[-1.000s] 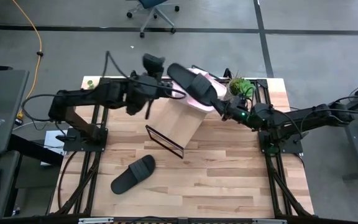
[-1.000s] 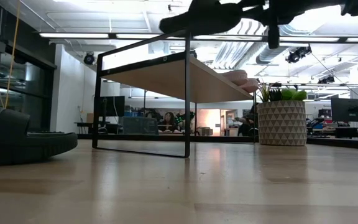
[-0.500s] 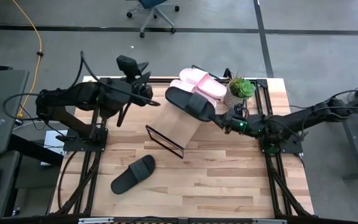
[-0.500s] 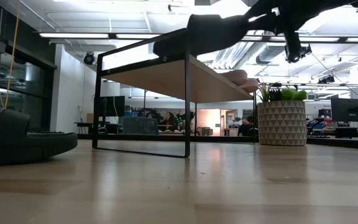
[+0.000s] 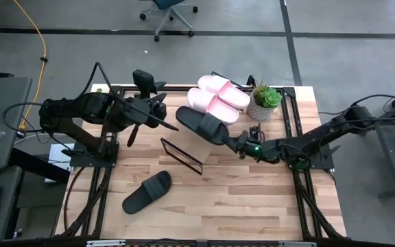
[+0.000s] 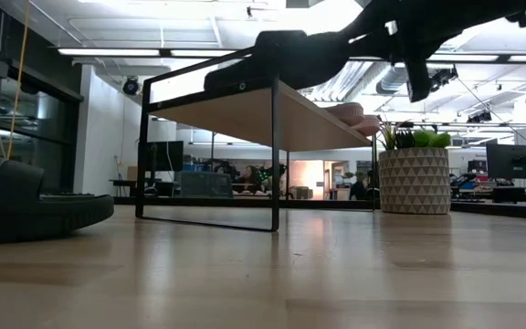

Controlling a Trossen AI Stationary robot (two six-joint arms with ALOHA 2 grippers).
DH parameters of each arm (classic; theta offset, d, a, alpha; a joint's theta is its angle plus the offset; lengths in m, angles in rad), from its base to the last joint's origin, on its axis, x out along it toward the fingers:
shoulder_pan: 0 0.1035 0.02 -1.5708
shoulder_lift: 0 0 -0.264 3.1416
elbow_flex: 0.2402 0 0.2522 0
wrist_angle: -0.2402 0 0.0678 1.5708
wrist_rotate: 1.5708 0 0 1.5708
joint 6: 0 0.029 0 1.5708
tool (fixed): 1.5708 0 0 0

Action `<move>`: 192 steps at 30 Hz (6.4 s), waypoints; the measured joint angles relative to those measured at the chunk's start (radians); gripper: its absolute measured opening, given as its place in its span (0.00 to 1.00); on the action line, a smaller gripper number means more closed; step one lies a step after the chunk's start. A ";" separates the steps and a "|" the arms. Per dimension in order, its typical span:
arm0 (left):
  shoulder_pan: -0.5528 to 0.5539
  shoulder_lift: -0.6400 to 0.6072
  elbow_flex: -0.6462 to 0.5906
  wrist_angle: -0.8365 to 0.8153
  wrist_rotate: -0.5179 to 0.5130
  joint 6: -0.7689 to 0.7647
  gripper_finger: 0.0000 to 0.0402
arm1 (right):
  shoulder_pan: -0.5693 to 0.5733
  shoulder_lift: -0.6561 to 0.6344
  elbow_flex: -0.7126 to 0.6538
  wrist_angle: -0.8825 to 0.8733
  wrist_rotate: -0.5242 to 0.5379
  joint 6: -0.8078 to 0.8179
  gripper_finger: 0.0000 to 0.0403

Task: Pick and place slides into the shelf
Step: Put the right black slide on the shelf, then put the black slide on the shelf

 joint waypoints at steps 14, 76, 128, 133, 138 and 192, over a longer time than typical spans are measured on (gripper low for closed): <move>0.000 -0.008 0.000 -0.126 0.095 -0.083 0.46 | 0.000 0.173 0.095 0.012 0.090 0.064 0.08; 0.000 -0.043 0.000 -0.122 0.122 -0.140 0.46 | 0.062 0.109 0.110 -0.378 0.259 0.260 0.08; 0.000 -0.043 0.000 -0.122 0.135 -0.146 0.46 | 0.023 0.109 0.109 -0.430 0.277 0.214 0.29; 0.000 -0.043 0.000 -0.123 0.135 -0.146 0.46 | 0.023 0.109 0.109 -0.433 0.283 0.217 0.38; 0.000 -0.043 0.000 -0.123 0.135 -0.146 0.46 | 0.024 0.109 0.109 -0.476 0.285 0.265 0.40; -0.153 -0.370 -0.172 -0.307 0.714 -1.293 0.46 | 0.137 -0.485 0.109 -0.842 0.065 -0.556 0.40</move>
